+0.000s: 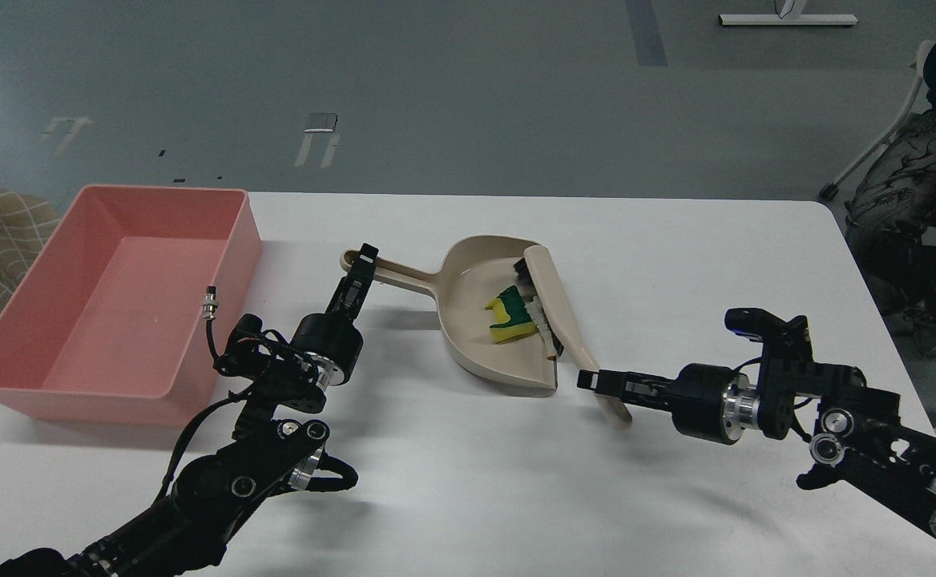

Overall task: Sweep and dump garbage into bin
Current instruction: 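Sweep the brush across the sponge into the dustpan with the right gripper, then lift the dustpan with the left gripper and carry it over the bin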

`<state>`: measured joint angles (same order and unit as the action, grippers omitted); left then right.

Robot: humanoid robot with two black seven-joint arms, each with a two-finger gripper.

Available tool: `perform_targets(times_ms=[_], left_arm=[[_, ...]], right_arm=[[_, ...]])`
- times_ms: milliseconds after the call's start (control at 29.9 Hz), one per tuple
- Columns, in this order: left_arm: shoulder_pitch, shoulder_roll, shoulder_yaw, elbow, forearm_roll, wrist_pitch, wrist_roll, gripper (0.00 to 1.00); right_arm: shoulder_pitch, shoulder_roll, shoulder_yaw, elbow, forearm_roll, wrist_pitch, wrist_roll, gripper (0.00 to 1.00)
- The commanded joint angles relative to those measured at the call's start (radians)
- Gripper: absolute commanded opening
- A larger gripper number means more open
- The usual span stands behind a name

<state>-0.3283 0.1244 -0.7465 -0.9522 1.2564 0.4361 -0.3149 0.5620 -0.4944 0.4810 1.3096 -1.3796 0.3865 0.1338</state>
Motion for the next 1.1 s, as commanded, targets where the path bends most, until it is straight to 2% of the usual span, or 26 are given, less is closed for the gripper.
perform_targets(times_ms=[0,167,234,367,501,701,802,902,1035,1069], left_arm=[[-0.001,0.0,0.004,0.0,-0.003,0.007,0.0,0.0],[-0.001,0.0,0.001,0.0,-0.006,0.009,0.0,0.0],[-0.003,0.0,-0.004,0.001,-0.008,0.009,0.002,0.0],[-0.005,0.0,-0.01,0.0,-0.051,0.009,0.005,0.0],[-0.027,0.014,-0.011,-0.023,-0.207,0.007,0.002,0.0],[-0.047,0.046,-0.03,-0.068,-0.336,0.007,0.0,0.0],[-0.055,0.07,-0.043,-0.085,-0.341,0.007,0.003,0.0],[-0.066,0.159,-0.083,-0.166,-0.376,0.004,0.014,0.0],[-0.066,0.282,-0.1,-0.259,-0.439,0.004,0.028,0.0],[-0.064,0.346,-0.108,-0.301,-0.459,0.003,0.031,0.0]], right_arm=[[0.039,0.037,-0.012,-0.015,0.04,-0.001,0.006,0.0],[0.087,0.022,-0.013,-0.007,0.086,0.0,0.009,0.0],[0.101,-0.018,-0.01,0.002,0.097,0.0,0.009,0.0],[0.111,-0.133,-0.01,0.085,0.143,0.0,0.009,0.0],[0.101,-0.335,0.002,0.207,0.195,-0.004,0.009,0.0],[0.023,-0.567,0.015,0.252,0.223,-0.046,0.012,0.0],[-0.014,-0.621,0.013,0.252,0.224,-0.074,0.02,0.0],[-0.082,-0.671,0.013,0.244,0.228,-0.092,0.049,0.0],[-0.114,-0.673,0.013,0.243,0.229,-0.115,0.05,0.0],[-0.119,-0.673,0.013,0.247,0.229,-0.121,0.05,0.0]])
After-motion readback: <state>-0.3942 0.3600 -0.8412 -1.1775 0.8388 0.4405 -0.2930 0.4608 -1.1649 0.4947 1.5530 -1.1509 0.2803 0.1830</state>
